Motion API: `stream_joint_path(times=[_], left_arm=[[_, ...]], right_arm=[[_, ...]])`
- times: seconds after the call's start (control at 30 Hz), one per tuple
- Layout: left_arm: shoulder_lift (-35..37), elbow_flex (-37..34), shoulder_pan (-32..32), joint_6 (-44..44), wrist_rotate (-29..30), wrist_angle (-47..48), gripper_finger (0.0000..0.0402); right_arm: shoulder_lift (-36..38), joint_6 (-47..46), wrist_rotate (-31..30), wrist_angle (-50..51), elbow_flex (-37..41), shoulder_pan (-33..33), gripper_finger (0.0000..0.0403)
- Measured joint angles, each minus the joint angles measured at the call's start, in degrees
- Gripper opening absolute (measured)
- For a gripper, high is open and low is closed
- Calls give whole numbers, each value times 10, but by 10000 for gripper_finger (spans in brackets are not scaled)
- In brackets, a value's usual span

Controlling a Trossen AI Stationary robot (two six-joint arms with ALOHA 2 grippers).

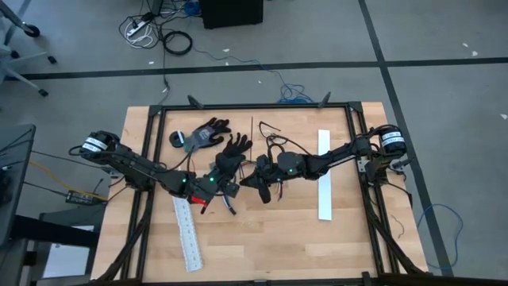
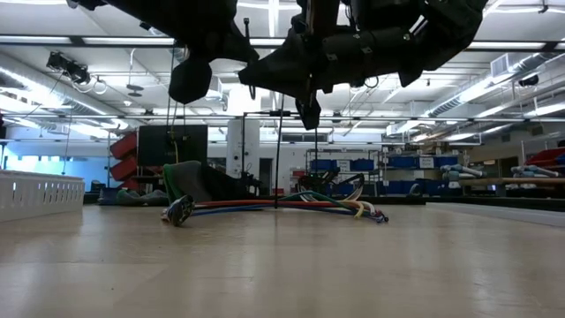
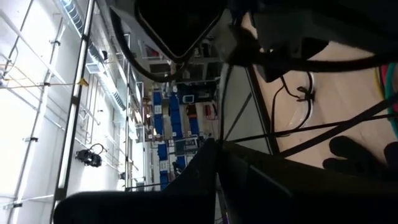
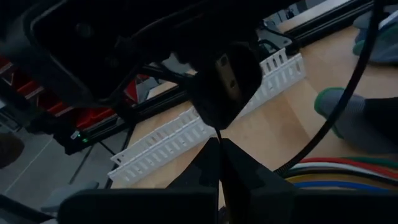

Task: Ziptie cables
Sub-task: Insert the black zip tie pointed tail end through the slot to form a loop

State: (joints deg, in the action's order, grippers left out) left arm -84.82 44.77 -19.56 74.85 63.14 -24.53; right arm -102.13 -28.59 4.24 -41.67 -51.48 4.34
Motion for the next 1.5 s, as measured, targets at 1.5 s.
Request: stream_joint_path(times=[1.5], left_arm=[[-20, 0, 1, 47, -4, 25, 0]], right_arm=[[0, -247, -33, 29, 0, 14, 0]])
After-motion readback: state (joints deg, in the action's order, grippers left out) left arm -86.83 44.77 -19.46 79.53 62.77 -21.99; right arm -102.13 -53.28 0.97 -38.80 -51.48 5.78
